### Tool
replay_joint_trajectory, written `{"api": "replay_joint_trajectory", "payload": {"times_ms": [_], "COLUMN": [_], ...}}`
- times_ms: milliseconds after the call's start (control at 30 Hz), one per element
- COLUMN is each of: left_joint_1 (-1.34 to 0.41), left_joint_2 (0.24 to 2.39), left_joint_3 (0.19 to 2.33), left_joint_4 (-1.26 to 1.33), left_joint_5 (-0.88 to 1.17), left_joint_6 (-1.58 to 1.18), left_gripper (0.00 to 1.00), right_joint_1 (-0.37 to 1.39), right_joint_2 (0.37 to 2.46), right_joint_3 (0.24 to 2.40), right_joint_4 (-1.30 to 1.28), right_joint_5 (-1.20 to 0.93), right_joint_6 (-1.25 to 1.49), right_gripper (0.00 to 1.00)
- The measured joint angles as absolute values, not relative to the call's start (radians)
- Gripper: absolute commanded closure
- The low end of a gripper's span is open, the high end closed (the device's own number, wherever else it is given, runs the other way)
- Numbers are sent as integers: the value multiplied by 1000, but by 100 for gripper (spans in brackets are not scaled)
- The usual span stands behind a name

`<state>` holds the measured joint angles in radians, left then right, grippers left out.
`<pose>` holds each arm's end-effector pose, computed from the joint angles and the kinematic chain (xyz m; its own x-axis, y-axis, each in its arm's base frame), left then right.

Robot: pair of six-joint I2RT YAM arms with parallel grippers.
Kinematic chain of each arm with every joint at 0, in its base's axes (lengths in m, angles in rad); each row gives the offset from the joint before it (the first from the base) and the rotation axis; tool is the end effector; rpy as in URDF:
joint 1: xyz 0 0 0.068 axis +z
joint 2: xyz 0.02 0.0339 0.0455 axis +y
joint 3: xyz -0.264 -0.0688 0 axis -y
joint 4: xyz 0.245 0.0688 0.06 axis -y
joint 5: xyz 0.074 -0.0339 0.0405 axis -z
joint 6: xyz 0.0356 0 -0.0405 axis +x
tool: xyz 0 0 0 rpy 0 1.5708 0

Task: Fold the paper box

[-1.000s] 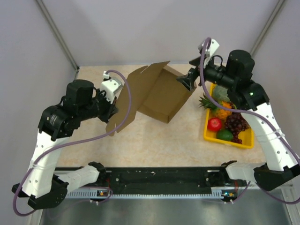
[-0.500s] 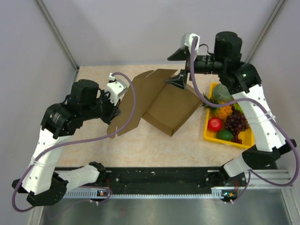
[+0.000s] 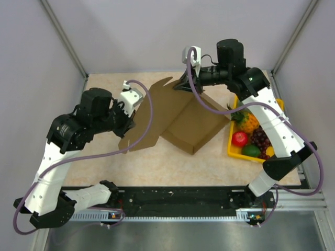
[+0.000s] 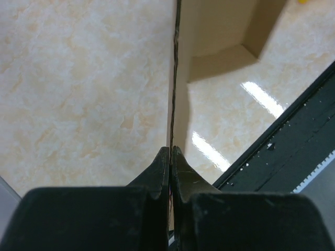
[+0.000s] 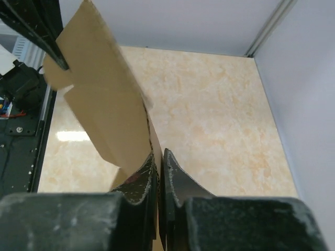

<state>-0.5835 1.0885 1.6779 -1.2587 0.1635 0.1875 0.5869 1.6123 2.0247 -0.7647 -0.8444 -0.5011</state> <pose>0.1249 -0.0894 0.4657 -0.3875 0.4762 -0.7893 0.7353 0.6762 0.0470 0.2542 0.2010 0.4967 0.2054 -0.2466 -0.9471 -0.9730 0.0525 -0.2246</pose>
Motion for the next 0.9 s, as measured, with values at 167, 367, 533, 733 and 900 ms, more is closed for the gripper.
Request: {"api": "replay_joint_trajectory", "payload": {"times_ms": [167, 367, 533, 733, 900], "left_joint_1": [-583, -583, -583, -583, -575], "left_joint_2": [1083, 939, 821, 802, 859], "left_joint_3": [1682, 1628, 1610, 1444, 1299], "left_joint_4": [-1214, -1040, -953, -855, -784], "left_joint_5": [53, -74, -204, -287, -268], "left_joint_6": [135, 23, -44, -93, -128], "left_gripper": [31, 1, 1, 1, 1], "right_joint_1": [582, 512, 459, 389, 322], "right_joint_2": [1615, 1563, 1476, 1407, 1417], "right_joint_3": [2023, 1816, 1458, 1158, 1018], "right_joint_4": [-770, -508, -239, 182, 437], "right_joint_5": [-833, -858, -818, -804, -807], "right_joint_6": [-463, -220, -65, 94, 192], "right_gripper": [100, 100, 100, 100, 100]}}
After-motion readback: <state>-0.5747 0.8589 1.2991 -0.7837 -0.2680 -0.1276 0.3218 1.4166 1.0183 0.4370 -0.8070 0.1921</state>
